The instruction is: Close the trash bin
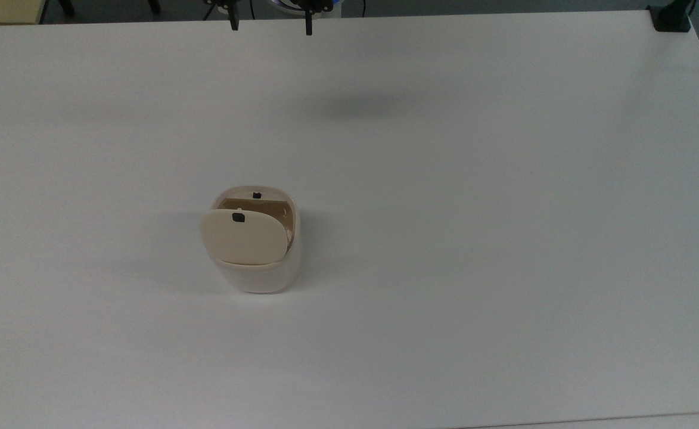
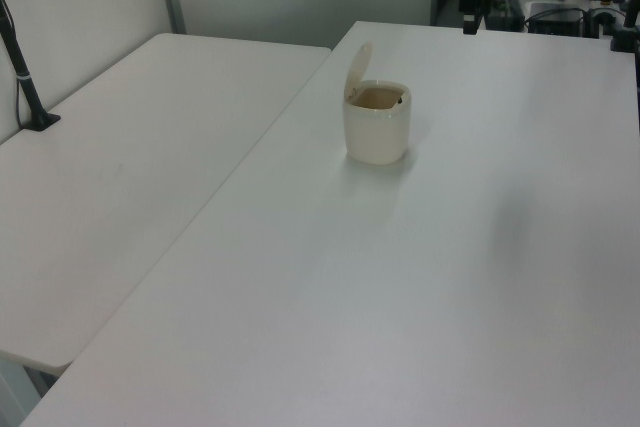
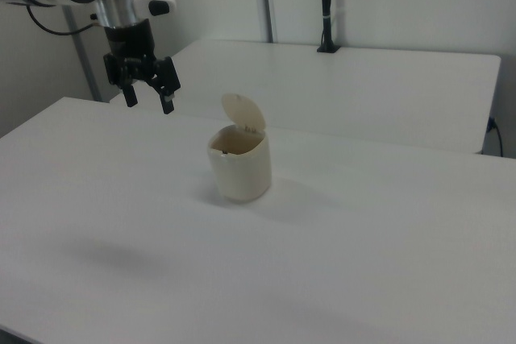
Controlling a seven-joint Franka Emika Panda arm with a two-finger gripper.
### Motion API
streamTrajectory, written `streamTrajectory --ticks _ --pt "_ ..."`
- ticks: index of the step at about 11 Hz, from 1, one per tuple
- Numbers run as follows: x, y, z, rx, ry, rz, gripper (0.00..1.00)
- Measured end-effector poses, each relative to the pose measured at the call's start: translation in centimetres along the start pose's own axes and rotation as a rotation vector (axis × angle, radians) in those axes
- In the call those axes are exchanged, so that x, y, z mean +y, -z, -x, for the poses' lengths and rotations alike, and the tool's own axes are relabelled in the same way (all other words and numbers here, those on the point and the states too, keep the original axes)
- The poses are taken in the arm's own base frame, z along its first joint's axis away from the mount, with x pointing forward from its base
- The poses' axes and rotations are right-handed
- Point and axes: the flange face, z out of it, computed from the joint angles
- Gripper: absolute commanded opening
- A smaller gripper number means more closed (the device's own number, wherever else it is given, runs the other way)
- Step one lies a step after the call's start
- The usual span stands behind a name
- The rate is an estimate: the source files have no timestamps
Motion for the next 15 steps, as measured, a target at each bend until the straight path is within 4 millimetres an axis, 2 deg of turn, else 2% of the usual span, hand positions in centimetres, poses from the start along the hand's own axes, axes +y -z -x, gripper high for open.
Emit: streamTrajectory --ticks 9,11,13,15 --pt "0.04 0.0 0.0 0.0 0.001 0.006 0.99" --pt "0.04 0.0 0.0 0.0 0.001 0.006 0.81" --pt "0.04 0.0 0.0 0.0 0.001 0.006 0.54" --pt "0.06 0.0 0.0 0.001 0.009 0.009 0.17"
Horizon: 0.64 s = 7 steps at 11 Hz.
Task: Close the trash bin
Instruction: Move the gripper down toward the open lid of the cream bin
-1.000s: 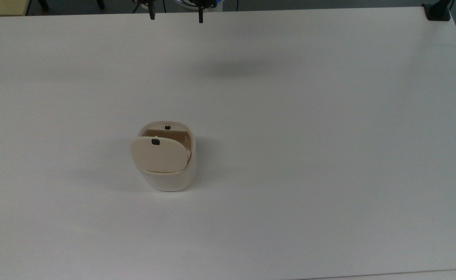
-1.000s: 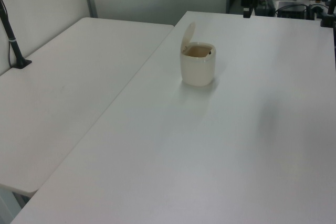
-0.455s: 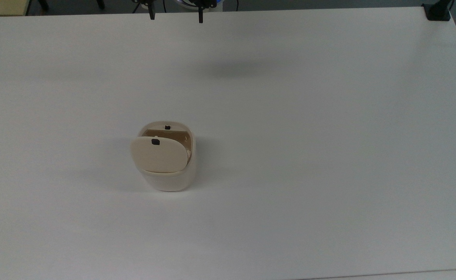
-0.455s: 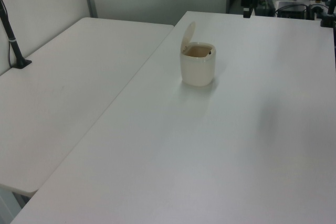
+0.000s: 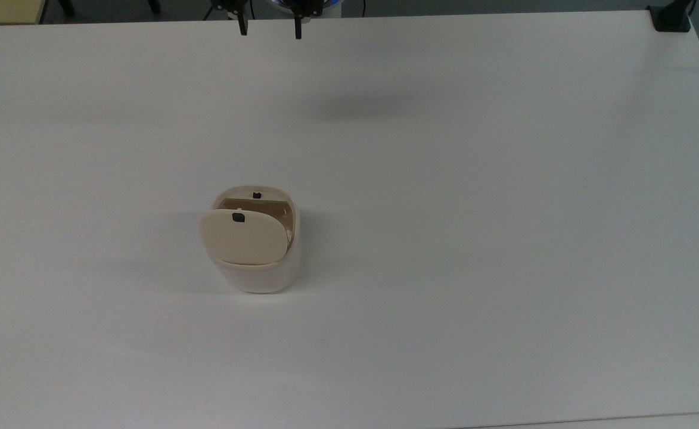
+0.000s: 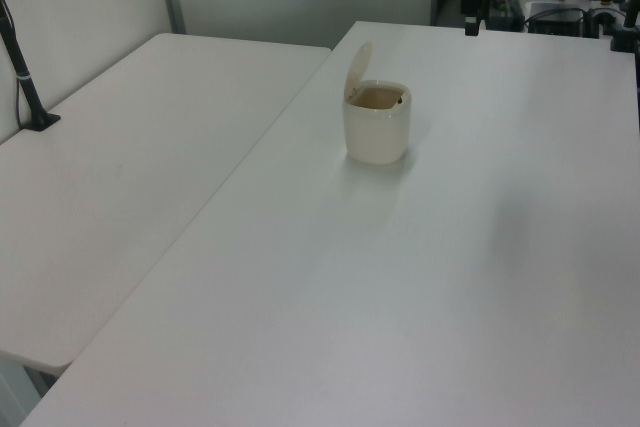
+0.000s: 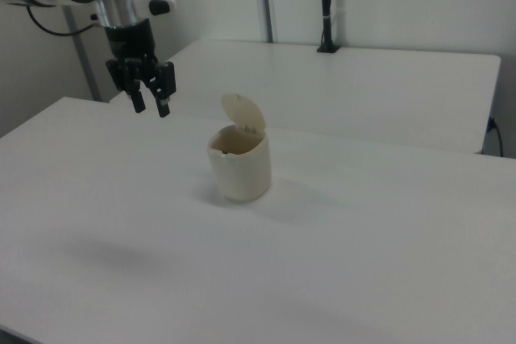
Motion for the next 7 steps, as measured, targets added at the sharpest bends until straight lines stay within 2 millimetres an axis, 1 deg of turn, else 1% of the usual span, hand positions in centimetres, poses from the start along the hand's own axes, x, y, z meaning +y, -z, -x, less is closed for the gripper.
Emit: streamTrajectory --ticks 1,2,7 --pt "0.0 0.0 0.0 0.0 0.011 0.002 0.01" --pt "-0.02 0.0 0.0 0.0 0.019 0.002 0.0" --pt "-0.07 -0.15 -0.22 0.006 0.03 0.002 0.0"
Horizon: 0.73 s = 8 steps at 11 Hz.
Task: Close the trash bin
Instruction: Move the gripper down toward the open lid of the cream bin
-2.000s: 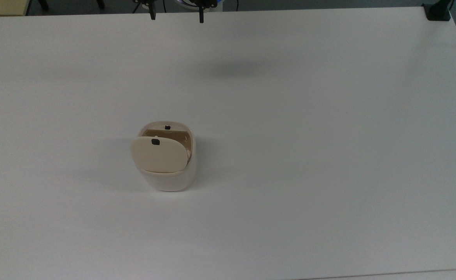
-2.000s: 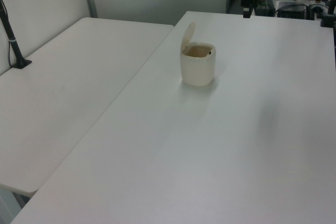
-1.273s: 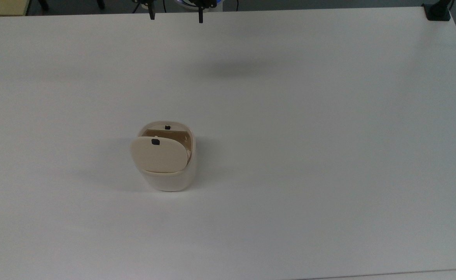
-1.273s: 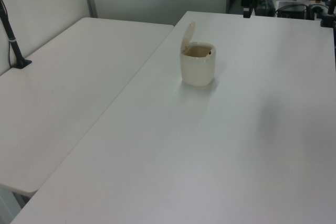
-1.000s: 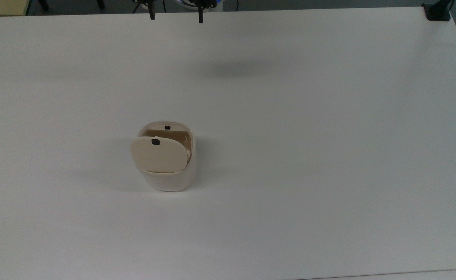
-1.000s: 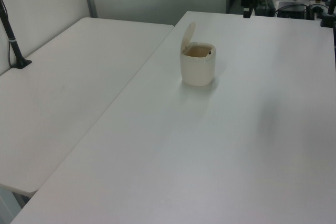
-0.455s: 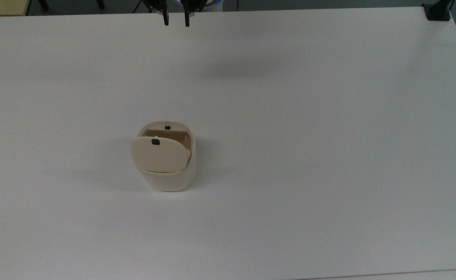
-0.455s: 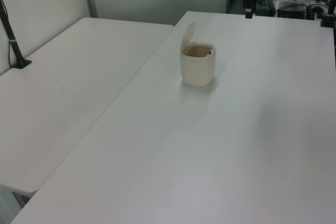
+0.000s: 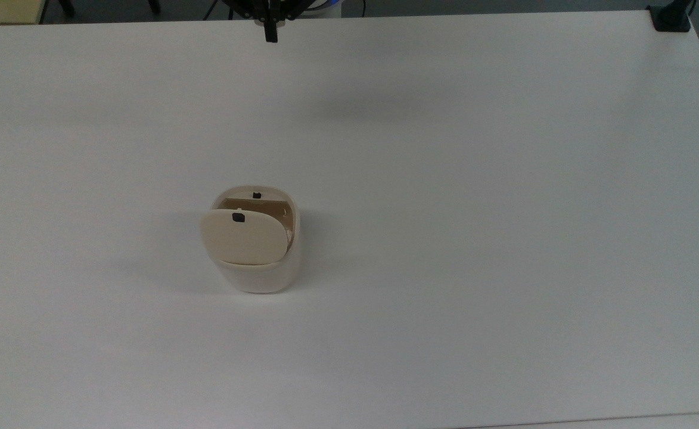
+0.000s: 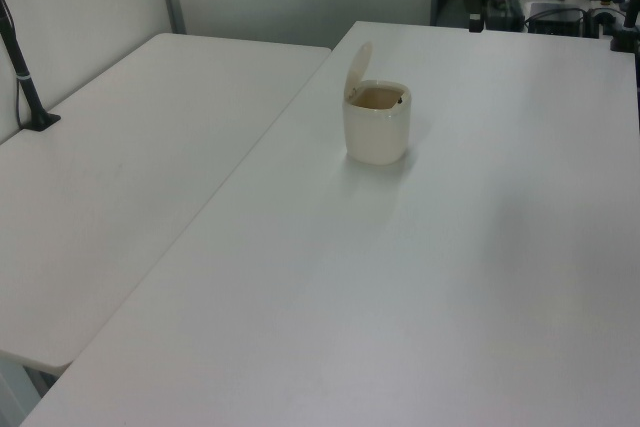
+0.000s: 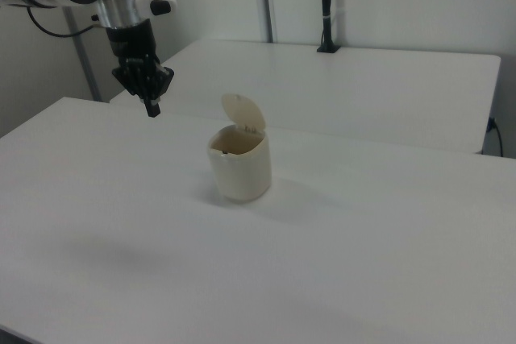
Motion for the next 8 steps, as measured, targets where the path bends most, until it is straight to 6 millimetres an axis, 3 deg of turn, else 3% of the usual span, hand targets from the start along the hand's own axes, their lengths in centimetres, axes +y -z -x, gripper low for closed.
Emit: streamTrajectory --ticks 3,8 --pt "-0.1 -0.5 -1.7 0.073 0.002 -0.003 0.0" --pt "0.4 -1.8 -6.8 0.315 -0.003 -0.005 0.0"
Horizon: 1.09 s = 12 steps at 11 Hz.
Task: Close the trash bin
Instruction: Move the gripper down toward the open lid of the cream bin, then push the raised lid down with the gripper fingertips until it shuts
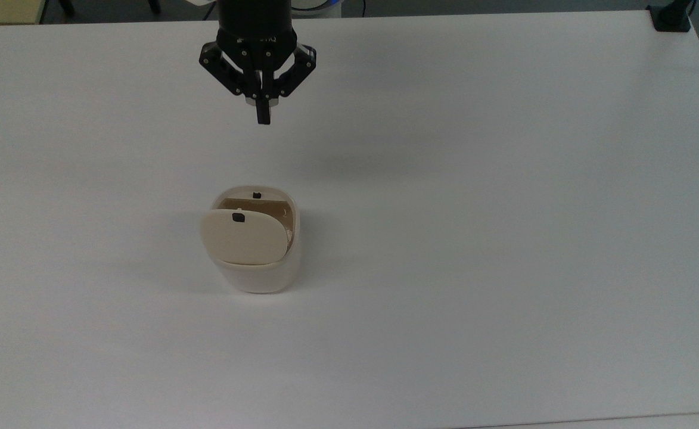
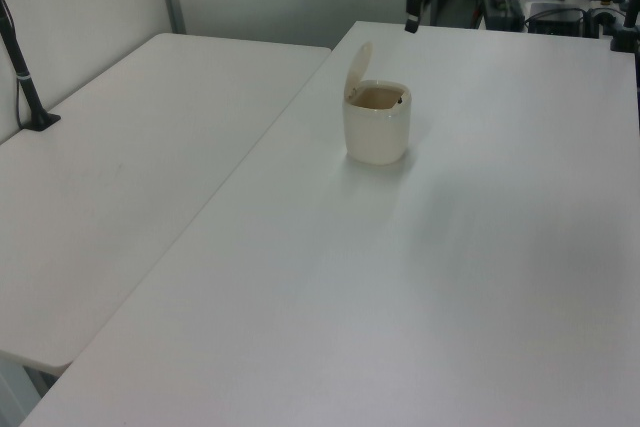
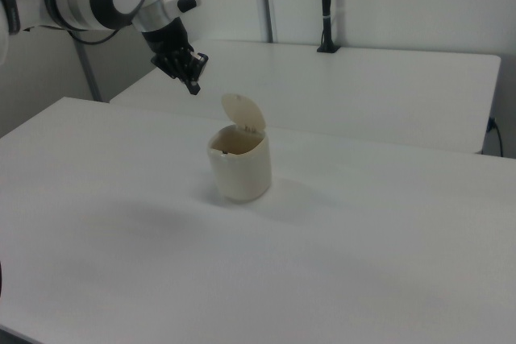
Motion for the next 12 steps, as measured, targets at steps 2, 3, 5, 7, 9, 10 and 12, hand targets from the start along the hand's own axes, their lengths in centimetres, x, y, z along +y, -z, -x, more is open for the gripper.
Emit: streamTrajectory --ticks 2,3,5,7,9,10,12 --pt "0.5 -1.3 -1.4 0.082 0.003 0.015 0.0" --pt "1.0 -1.9 -2.2 0.138 -0.002 0.017 0.0" --pt "2.1 -3.6 -3.5 0.226 -0.017 0.018 0.0" --pt "2.5 -5.2 -4.5 0.297 -0.021 0.016 0.0" --pt "3.1 -6.3 -4.9 0.337 -0.028 0.017 0.0" --pt "3.5 -6.7 -5.1 0.354 -0.033 0.018 0.0" --pt "3.9 -8.2 -5.2 0.356 -0.037 0.02 0.0"
